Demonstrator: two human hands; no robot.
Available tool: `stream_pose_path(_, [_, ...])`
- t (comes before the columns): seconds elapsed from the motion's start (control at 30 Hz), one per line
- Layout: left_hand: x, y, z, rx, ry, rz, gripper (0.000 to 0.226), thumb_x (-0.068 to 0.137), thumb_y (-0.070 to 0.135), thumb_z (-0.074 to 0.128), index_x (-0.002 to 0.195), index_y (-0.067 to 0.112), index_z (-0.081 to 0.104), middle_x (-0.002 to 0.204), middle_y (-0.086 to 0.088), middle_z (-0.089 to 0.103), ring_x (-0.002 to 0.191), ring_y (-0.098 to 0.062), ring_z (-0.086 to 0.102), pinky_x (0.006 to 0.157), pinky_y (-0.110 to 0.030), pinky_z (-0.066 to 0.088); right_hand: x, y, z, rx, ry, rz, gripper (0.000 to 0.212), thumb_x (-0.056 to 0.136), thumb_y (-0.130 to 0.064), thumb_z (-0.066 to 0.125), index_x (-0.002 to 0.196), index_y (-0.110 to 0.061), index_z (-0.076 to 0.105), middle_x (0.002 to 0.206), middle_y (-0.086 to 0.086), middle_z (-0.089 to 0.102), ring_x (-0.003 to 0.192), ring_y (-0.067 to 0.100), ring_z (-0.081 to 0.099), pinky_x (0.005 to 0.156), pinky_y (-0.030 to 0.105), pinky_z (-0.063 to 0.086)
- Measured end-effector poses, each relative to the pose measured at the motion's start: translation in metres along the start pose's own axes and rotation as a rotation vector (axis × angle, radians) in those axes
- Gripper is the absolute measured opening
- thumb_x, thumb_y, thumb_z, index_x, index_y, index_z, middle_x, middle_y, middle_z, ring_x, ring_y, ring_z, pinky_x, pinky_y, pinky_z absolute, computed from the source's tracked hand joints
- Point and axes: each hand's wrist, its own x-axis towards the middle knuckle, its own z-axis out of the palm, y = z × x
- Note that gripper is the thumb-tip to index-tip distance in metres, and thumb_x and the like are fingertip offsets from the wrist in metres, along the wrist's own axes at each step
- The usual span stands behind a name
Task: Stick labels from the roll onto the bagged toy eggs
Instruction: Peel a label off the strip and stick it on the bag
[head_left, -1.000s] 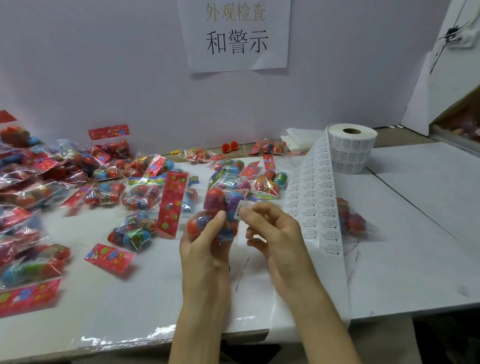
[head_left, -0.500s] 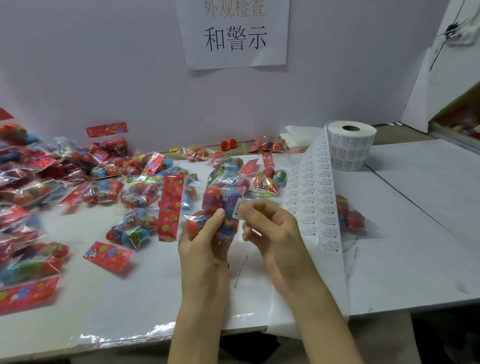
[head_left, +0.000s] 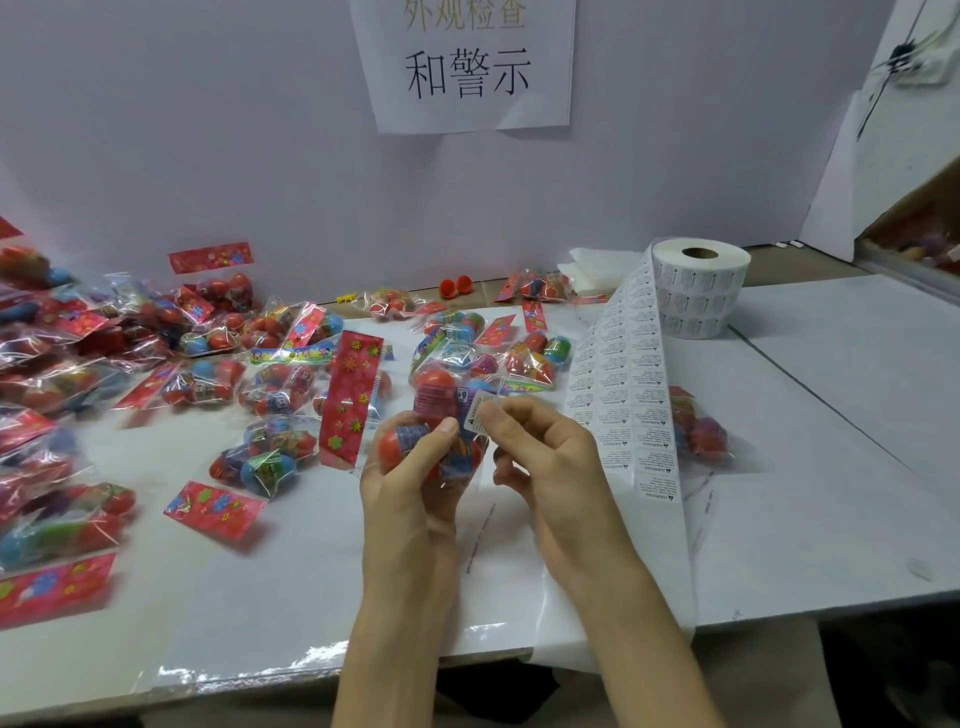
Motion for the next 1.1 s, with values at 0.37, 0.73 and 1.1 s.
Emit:
stream_pose_path(0.37, [0.0008, 0.0001, 0.0002, 0.059, -0.011, 0.028, 0.063, 0.069, 0.017, 0.076, 0.127, -0.001, 0.060, 0.107, -0.015, 0.075, 0.094, -0.023, 0.073, 0.076, -0.025, 0.060, 0.0034, 0.0017, 0.0010, -0.025, 0.073, -0.012, 0.013, 0.085, -0.020, 0.079, 0.073, -0.022, 0.075, 0.070, -0.008, 0.066, 0.060, 0.007, 0.052, 0.062, 0.024, 0.045])
stream_pose_path(0.73, [0.0007, -0.0005, 0.0011, 0.225, -0.042, 0.146, 0.028, 0.063, 0.020, 0.079, 0.089, 0.021, 0.067, 0.098, -0.018, 0.071, 0.090, -0.027, 0.069, 0.074, -0.027, 0.058, 0.0060, 0.0055, -0.0010, -0.096, 0.202, -0.110, 0.018, 0.080, -0.021, 0.085, 0.066, -0.023, 0.075, 0.063, -0.010, 0.067, 0.054, 0.006, 0.048, 0.054, 0.017, 0.045])
stream_pose_path(1.1, [0.0041, -0.0030, -0.0026, 0.288, -0.059, 0.187, 0.029, 0.066, 0.010, 0.085, 0.085, 0.025, 0.069, 0.088, -0.009, 0.073, 0.085, -0.024, 0.069, 0.078, -0.031, 0.058, 0.0077, 0.0089, -0.0029, -0.180, 0.281, -0.119, 0.018, 0.075, -0.036, 0.089, 0.079, -0.028, 0.073, 0.076, -0.010, 0.067, 0.071, 0.011, 0.059, 0.071, 0.037, 0.053])
